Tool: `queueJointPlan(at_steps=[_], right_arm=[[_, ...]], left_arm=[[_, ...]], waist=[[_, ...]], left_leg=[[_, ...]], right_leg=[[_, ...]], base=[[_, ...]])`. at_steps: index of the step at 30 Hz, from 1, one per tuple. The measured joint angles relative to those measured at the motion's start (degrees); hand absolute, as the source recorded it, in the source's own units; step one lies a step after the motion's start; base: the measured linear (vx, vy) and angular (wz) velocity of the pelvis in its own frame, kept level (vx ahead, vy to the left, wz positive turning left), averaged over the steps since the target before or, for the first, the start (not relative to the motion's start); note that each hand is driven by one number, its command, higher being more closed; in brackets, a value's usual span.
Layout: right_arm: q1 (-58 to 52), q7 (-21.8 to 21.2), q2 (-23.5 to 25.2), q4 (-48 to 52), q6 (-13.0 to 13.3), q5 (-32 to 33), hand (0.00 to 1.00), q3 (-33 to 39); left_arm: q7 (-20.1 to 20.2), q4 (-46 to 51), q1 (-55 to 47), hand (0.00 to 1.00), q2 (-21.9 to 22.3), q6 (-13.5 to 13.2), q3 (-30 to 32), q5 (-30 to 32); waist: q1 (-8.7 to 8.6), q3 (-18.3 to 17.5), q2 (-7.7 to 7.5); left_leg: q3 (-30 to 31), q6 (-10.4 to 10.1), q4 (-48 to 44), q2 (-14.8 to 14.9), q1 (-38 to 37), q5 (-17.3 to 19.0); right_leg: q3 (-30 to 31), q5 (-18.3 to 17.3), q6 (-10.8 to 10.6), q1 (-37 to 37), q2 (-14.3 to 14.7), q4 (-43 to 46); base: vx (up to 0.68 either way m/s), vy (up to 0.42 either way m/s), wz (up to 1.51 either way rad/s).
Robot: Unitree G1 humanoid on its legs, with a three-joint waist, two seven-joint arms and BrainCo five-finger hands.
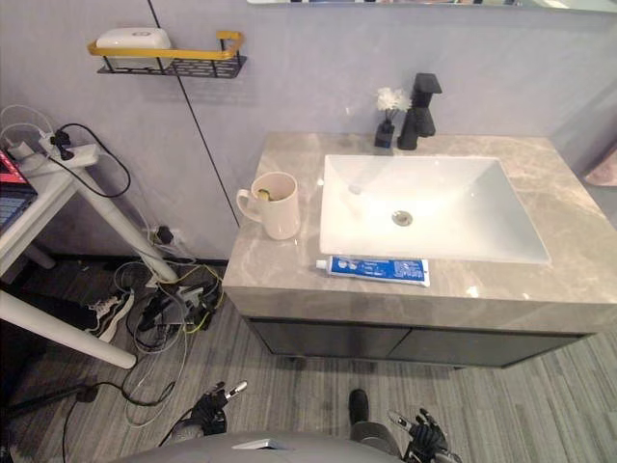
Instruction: Organize washtable
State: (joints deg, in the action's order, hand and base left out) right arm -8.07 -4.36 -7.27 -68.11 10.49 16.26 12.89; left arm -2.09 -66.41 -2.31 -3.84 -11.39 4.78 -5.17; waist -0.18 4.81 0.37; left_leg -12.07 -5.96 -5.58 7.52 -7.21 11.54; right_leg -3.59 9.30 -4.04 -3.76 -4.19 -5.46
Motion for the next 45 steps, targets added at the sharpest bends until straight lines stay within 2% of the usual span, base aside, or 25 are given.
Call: queueJointPlan(at_steps=[7,8,11,13,14,17,19,21,22,24,25,26,27,31,32,35,36,40,42,45], right_arm=[[-1.87,0.08,0.75,-0.08,-0.14,-0.05,0.0,2.14],[-1.91,0.13,0.9,-0.08,-0.09,-0.04,0.0,2.76],[-1.94,0.6,0.91,-0.02,0.08,-0.01,0.0,2.97],[-2.04,0.96,1.0,0.04,0.15,0.03,0.0,2.97],[-2.03,1.2,1.0,0.15,0.2,0.04,0.0,2.96],[-2.07,1.75,0.95,0.64,0.57,0.07,0.0,2.95],[-2.08,1.81,0.79,0.65,0.6,0.06,0.0,2.95],[-2.04,1.73,0.59,0.67,0.79,0.08,0.0,2.96],[-2.05,1.69,0.58,0.67,0.79,0.09,0.0,2.96],[-2.16,1.28,0.59,0.62,0.93,0.17,0.0,2.98],[-2.31,1.1,0.59,0.62,1.04,0.32,0.0,3.01],[-2.58,0.64,0.61,0.6,1.31,0.5,0.0,3.33],[-2.7,0.21,0.63,0.59,1.46,0.51,0.0,3.54],[-2.89,-0.78,0.57,0.52,1.49,0.5,0.0,4.07],[-2.98,-1.24,0.49,0.5,1.49,0.5,0.0,4.18],[-3.19,-2.31,0.46,0.5,1.4,0.47,0.0,4.73],[-3.26,-2.51,0.46,0.51,1.38,0.47,0.0,4.73],[-3.54,-2.61,0.34,0.5,1.35,0.48,0.0,4.63],[-3.49,-2.92,0.15,0.51,1.22,0.47,0.0,4.55],[-2.92,-3.16,-0.48,0.62,0.7,0.51,0.0,3.17]], left_arm=[[0.08,-0.41,-0.01,0.0,0.08,-0.02,0.08,-1.29],[-0.02,-0.41,-0.02,0.0,0.14,-0.08,0.08,-3.03],[-0.77,0.85,-0.21,0.0,0.21,-0.14,0.07,-7.26],[-1.41,7.58,-1.03,0.0,0.23,-0.23,0.28,-10.95],[-1.86,15.07,-1.86,0.0,0.33,-0.62,1.57,-13.82],[-4.22,31.43,-2.62,0.0,0.62,-2.37,6.93,-14.7],[-5.75,38.14,-2.42,0.0,0.65,-2.97,9.72,-14.31],[-9.32,51.16,-2.48,0.0,0.84,-3.21,13.96,-12.61],[-9.84,52.7,-2.49,0.0,0.84,-3.29,14.05,-11.84],[-12.65,65.26,-2.47,0.0,1.19,-4.13,15.04,-6.79],[-13.4,68.47,-2.47,0.0,1.48,-4.24,14.91,-5.1],[-14.64,74.4,-2.47,0.0,1.73,-4.78,14.21,-0.88],[-15.3,79.55,-2.24,0.0,1.43,-5.32,12.92,3.02],[-16.4,88.4,0.74,0.0,-1.67,-6.66,6.47,14.99],[-15.81,90.33,2.3,0.0,-3.55,-6.65,3.47,20.44],[-13.58,94.55,5.36,0.0,-6.88,-7.25,-3.73,30.07],[-13.0,95.09,5.83,0.0,-7.15,-7.38,-5.04,31.07],[-9.57,95.72,10.04,0.0,-8.35,-7.41,-18.05,31.49],[-5.36,93.1,15.47,0.0,-8.56,-8.07,-29.38,31.38],[-0.56,86.12,22.97,0.0,-8.17,-8.54,-39.0,31.46]], waist=[[-0.48,-0.18,0.35],[-0.5,-0.23,0.42],[-0.49,-0.28,0.61],[-0.55,-0.31,0.58],[-0.3,-0.34,0.65],[-0.35,-0.32,1.16],[-0.37,-0.51,1.48],[-0.37,-0.68,1.83],[-0.37,-0.67,1.84],[-0.32,-0.66,1.84],[-0.31,-0.66,1.85],[-0.29,-0.7,1.91],[-0.26,-0.72,1.98],[-0.14,-0.52,2.32],[-0.16,-0.4,2.5],[-0.8,-0.5,2.86],[-0.89,-0.55,2.94],[-0.96,-0.74,3.19],[-0.85,-0.78,3.22],[-1.55,-0.84,3.29]], left_leg=[[0.97,-0.38,0.2,0.43,-0.35,-0.07],[1.44,-0.84,0.29,0.43,-0.53,-0.24],[1.93,-0.54,0.72,0.42,-1.35,-0.43],[2.88,-0.52,0.79,0.34,-1.16,-0.44],[3.26,-0.51,0.98,0.32,-1.13,-0.47],[4.36,-0.5,1.08,0.3,-1.13,-0.49],[4.71,-0.49,0.94,0.3,-1.22,-0.49],[4.92,-0.48,0.84,0.24,-1.22,-0.5],[4.97,-0.48,0.81,0.22,-1.21,-0.5],[5.43,-0.47,0.4,0.01,-1.21,-0.51],[5.52,-0.46,0.28,-0.04,-1.25,-0.51],[5.58,-0.45,0.07,-0.08,-1.29,-0.5],[5.66,-0.37,-0.01,-0.12,-1.29,-0.45],[5.73,0.15,-0.46,-0.11,-1.19,-0.1],[5.7,0.33,-0.75,-0.11,-1.07,0.15],[5.57,0.42,-1.04,-0.2,-1.06,0.21],[5.52,0.43,-1.08,-0.2,-1.06,0.22],[5.38,0.43,-1.25,-0.22,-0.18,0.23],[5.47,0.42,-1.26,-0.21,0.05,0.21],[5.29,0.42,-1.26,-0.23,0.07,0.2]], right_leg=[[-0.24,-0.01,0.01,0.55,0.31,0.0],[-0.45,-0.05,0.08,0.9,0.29,0.03],[-0.9,-0.24,0.3,1.78,0.27,0.25],[-1.96,-0.33,0.18,2.07,-0.01,0.27],[-2.26,-0.34,0.24,2.17,-0.05,0.27],[-3.41,-0.9,0.25,2.73,0.0,0.29],[-3.74,-1.08,0.24,2.9,0.12,0.3],[-4.03,-1.09,0.25,3.04,0.07,0.43],[-4.08,-1.1,0.26,3.05,0.06,0.49],[-4.42,-1.83,0.11,3.3,-0.23,1.12],[-4.5,-2.1,0.04,3.28,-0.34,1.55],[-4.61,-2.83,-0.06,3.03,-0.53,2.64],[-4.69,-3.37,-0.14,2.86,-0.67,3.31],[-4.75,-3.74,-0.2,2.67,-0.78,4.39],[-4.68,-3.83,-0.26,2.69,-0.83,4.58],[-4.53,-4.0,-0.15,2.67,-0.98,4.8],[-4.45,-4.01,-0.15,2.64,-0.97,4.8],[-3.86,-3.96,-0.21,1.72,-0.88,4.89],[-3.86,-3.95,-0.22,1.61,-0.88,4.89],[-3.58,-3.9,-0.15,1.42,-0.85,4.88]], base=[[0.01,-0.002,0.05],[0.06,0.003,0.15],[0.08,0.011,0.12],[0.06,0.012,0.23],[0.06,0.01,0.16],[0.07,-0.011,0.2],[0.05,-0.021,0.14],[0.06,-0.002,0.06],[0.04,0.003,0.08],[0.02,0.009,0.12],[0.01,0.018,0.12],[-0.01,0.02,0.09],[-0.02,0.019,0.08],[-0.04,0.011,0.02],[-0.05,0.011,-0.02],[-0.05,0.017,-0.02],[-0.04,0.01,-0.07],[-0.02,0.004,-0.02],[-0.01,0.006,0.05],[0.01,0.009,-0.03]])
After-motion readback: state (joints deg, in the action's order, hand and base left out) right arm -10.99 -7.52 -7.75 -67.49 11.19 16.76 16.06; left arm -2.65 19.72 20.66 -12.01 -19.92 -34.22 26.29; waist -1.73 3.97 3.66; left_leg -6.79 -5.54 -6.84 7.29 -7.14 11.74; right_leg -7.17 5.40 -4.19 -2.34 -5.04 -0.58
